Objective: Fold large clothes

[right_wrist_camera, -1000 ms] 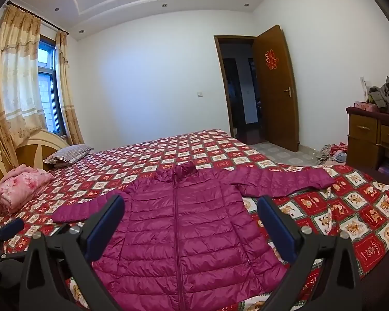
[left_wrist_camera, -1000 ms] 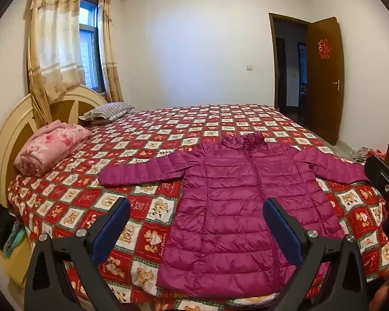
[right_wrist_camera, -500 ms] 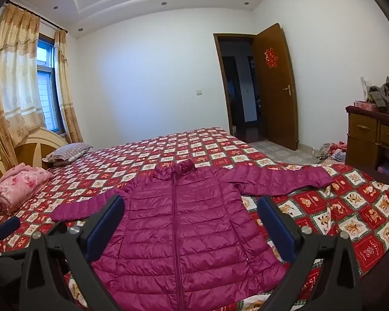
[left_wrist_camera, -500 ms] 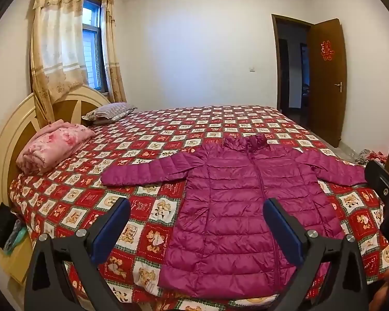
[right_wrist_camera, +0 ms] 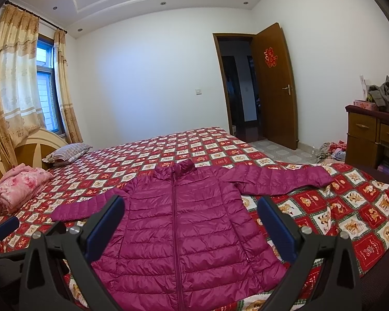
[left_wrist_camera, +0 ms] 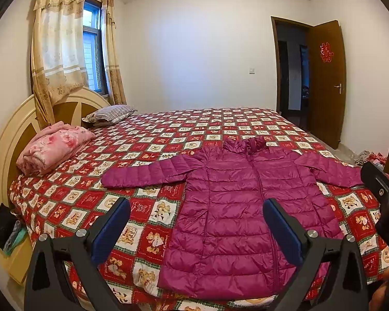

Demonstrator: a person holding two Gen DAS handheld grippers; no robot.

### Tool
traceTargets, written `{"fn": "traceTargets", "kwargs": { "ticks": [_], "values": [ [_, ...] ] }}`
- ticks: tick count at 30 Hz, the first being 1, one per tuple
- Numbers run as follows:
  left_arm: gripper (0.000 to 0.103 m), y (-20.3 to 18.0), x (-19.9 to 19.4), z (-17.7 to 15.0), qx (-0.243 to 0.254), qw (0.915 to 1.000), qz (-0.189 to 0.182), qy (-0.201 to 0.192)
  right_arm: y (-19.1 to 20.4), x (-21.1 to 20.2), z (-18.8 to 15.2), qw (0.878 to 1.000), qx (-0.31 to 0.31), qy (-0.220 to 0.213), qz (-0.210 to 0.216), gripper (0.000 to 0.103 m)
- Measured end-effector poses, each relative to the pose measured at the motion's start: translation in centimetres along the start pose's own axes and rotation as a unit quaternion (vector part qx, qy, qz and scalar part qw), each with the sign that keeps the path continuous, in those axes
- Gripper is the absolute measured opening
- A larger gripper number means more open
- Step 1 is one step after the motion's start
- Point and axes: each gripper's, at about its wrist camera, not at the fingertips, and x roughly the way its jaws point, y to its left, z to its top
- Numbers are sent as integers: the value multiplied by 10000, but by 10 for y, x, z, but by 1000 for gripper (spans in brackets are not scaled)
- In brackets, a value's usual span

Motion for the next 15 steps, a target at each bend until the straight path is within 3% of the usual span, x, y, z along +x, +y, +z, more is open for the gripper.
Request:
{"fn": "traceTargets", "kwargs": {
  "ticks": [15],
  "values": [
    [102,-4,-3,3,-30,10000,-59,-68,0,-3,3,10000,-13,-77,-42,103]
  ]
}}
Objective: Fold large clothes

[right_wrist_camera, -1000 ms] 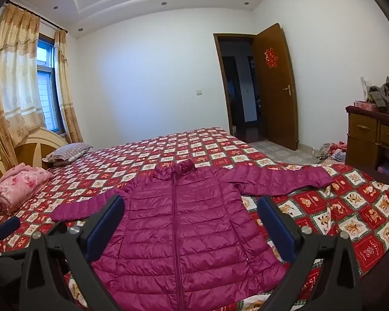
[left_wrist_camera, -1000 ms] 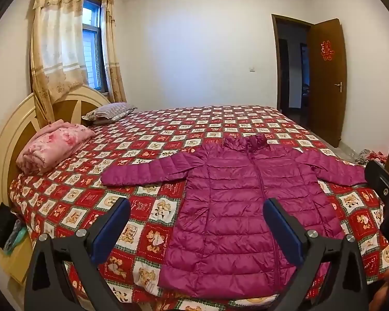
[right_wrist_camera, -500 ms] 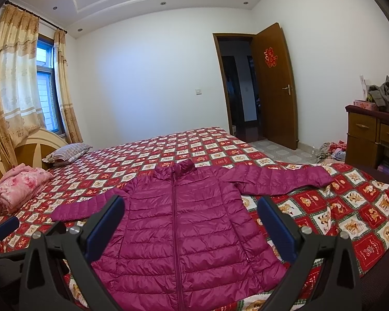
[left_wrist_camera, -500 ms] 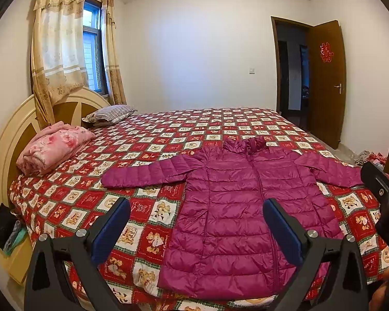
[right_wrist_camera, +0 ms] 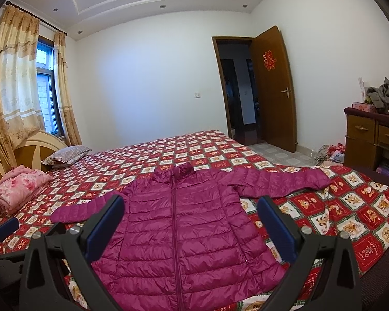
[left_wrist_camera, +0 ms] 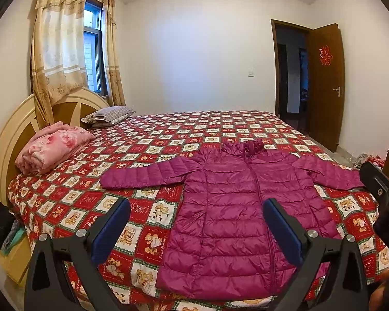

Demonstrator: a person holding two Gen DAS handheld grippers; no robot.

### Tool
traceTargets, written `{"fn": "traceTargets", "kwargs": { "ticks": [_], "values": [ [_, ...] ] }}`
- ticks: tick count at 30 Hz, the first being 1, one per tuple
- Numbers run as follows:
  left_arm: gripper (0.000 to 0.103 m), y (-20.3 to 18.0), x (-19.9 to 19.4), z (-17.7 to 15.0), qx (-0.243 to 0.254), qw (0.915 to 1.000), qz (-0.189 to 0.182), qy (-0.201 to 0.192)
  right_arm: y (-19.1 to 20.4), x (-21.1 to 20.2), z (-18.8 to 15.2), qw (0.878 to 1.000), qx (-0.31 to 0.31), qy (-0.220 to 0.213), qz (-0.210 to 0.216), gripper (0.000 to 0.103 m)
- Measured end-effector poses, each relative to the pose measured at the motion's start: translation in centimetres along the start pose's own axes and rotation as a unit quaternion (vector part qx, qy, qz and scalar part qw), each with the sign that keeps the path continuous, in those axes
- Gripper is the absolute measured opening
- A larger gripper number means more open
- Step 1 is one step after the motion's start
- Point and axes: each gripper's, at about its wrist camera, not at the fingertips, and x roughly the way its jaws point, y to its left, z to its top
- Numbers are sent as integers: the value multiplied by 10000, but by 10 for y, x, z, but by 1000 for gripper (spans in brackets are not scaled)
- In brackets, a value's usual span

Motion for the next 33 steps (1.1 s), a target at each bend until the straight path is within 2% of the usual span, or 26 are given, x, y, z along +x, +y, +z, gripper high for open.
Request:
{"fn": "traceTargets", "kwargs": {
  "ticks": [9,33],
  "values": [
    [102,2,-11,-2,-14,9998,-36,-219,6,-7,4,9998,-110,-155,-59,103],
    [102,4,-14,-4,-10,9997,-44,-231,6,-9,2,9998,-92,-180,-69,103]
  ]
}}
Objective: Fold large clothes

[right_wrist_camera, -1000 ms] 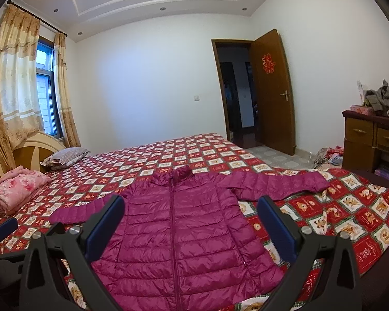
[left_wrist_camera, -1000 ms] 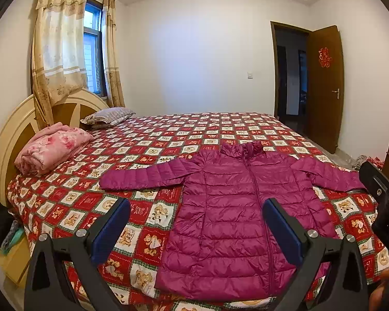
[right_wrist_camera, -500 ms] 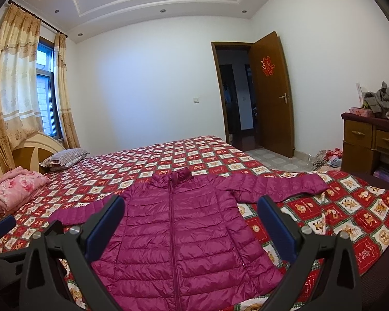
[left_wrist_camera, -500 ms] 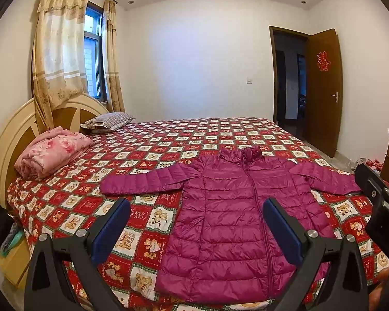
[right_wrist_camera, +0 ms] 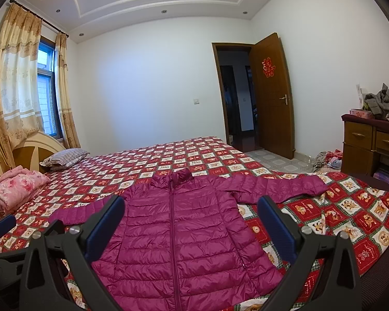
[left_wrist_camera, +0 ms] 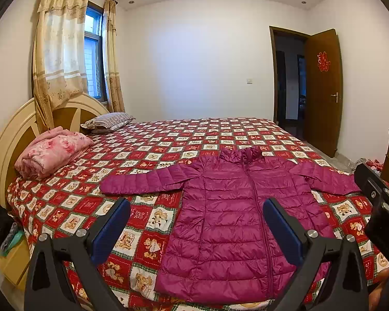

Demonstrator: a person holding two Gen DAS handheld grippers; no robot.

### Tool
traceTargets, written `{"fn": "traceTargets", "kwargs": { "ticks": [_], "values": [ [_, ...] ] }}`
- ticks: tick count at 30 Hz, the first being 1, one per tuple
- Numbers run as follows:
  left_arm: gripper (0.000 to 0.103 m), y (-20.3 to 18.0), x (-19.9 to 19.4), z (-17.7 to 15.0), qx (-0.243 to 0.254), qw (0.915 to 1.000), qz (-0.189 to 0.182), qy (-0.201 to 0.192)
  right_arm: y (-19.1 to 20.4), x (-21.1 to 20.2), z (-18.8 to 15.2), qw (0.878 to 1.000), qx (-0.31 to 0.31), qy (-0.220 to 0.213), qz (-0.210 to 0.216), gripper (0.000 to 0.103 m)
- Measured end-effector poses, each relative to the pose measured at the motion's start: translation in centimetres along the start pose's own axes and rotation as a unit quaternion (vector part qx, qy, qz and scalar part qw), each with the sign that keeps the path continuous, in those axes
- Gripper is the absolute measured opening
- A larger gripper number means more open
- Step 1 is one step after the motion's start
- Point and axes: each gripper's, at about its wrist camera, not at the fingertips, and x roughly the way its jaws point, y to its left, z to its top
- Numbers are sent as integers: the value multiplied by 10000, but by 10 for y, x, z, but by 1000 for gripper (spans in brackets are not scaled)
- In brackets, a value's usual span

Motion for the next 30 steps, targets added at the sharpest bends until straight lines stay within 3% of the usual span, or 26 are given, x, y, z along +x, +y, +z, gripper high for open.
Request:
{"fn": "traceTargets", "kwargs": {
  "ticks": [17,30],
  "values": [
    [102,-2,6,-3,71,10000,24,66,-4,6,-1,9999,9,128,-12,103],
    [102,-9,88,-9,62,9976,5,688,-41,57,-16,9962,320,674,-448,103]
  ]
}}
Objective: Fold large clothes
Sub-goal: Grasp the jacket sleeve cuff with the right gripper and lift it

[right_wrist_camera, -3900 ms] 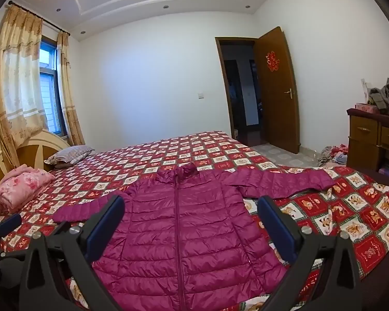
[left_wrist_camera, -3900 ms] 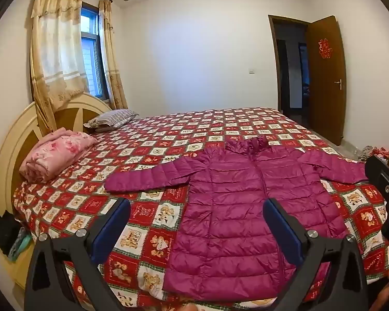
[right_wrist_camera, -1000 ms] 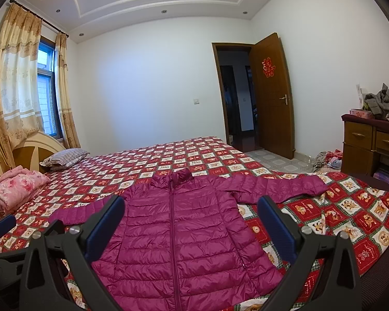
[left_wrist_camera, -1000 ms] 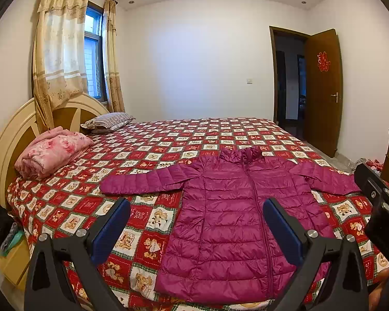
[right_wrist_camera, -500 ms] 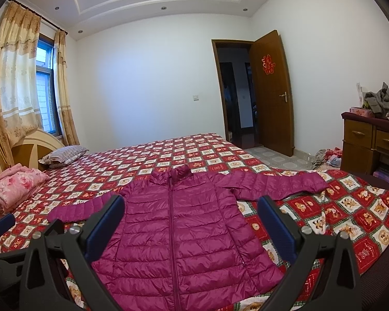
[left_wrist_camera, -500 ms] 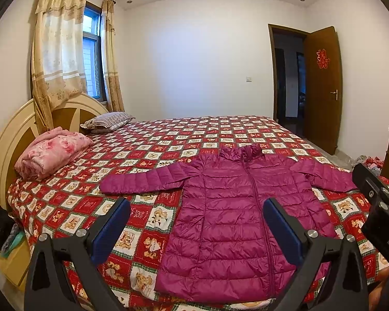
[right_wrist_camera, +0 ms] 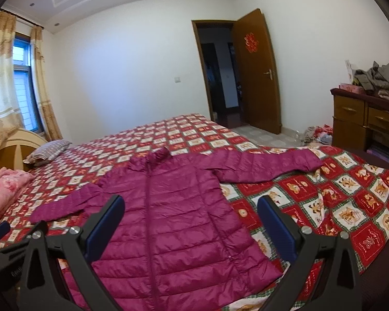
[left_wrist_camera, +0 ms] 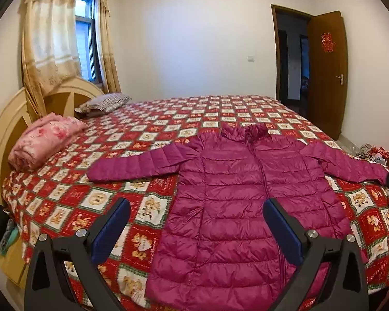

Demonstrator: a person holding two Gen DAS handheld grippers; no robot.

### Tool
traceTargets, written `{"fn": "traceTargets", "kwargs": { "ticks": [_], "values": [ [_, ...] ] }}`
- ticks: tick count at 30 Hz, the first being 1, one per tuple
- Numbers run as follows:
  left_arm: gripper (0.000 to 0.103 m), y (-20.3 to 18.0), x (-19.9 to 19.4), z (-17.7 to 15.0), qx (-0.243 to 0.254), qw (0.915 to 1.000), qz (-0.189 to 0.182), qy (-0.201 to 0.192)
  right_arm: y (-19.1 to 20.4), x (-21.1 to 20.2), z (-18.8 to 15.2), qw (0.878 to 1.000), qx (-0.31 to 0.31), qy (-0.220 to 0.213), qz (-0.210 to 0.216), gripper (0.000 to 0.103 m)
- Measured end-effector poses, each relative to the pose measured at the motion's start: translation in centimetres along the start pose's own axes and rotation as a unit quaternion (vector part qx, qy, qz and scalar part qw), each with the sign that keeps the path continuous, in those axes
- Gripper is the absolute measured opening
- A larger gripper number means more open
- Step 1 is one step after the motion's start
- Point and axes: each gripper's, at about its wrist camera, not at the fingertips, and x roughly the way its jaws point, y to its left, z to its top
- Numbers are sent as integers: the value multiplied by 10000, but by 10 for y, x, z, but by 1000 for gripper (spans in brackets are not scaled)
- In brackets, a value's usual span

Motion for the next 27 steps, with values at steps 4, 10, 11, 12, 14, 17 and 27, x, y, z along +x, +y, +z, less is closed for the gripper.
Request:
{"fn": "traceTargets", "kwargs": {
  "ticks": [4,10,11,12,14,17,27],
  "values": [
    [102,-1,31,7,-27,9998,-128,169,-20,20,1,9994,90,168,-273,103],
    [102,-9,86,20,124,9987,57,490,-58,57,8,9955,334,557,-696,103],
    [102,-10,95,22,195,9985,88,507,-64,62,10,9948,371,617,-723,103],
    [102,-9,104,24,251,9983,103,517,-73,70,13,9938,436,703,-745,103],
    [102,-1,125,28,230,9982,34,554,-94,84,20,9911,623,832,-837,103],
    [102,17,157,34,50,9970,-115,762,-131,98,29,9852,1005,865,-1090,103],
    [102,55,259,57,31,9967,-124,799,-276,164,51,9393,2644,1055,-1916,94]
  ]
}}
